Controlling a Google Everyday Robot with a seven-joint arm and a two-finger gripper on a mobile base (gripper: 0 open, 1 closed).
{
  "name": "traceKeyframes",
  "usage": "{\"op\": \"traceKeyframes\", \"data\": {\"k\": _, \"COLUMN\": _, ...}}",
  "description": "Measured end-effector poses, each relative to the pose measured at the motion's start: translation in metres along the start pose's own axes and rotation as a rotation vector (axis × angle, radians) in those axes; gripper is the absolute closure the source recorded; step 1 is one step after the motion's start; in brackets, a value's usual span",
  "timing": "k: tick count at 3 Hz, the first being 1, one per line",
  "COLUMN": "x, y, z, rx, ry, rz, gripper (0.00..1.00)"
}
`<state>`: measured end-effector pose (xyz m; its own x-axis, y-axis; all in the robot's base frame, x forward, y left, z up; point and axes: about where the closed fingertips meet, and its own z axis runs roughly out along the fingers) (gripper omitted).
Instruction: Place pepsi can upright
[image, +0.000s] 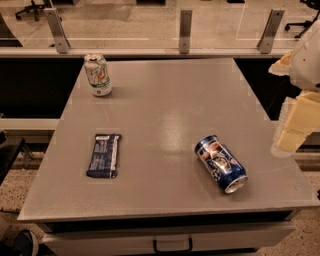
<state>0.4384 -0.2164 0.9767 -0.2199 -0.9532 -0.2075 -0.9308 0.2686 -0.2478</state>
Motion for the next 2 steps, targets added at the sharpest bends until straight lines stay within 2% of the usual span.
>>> {"op": "traceKeyframes", "data": {"k": 1, "x": 0.000, "y": 0.000, "z": 0.000, "rx": 0.000, "ry": 0.000, "rz": 0.000, "gripper": 0.00}}
{"op": "traceKeyframes", "data": {"k": 2, "x": -0.015, "y": -0.004, "z": 0.006, "rx": 0.004, "ry": -0.038, "rz": -0.090, "gripper": 0.00}}
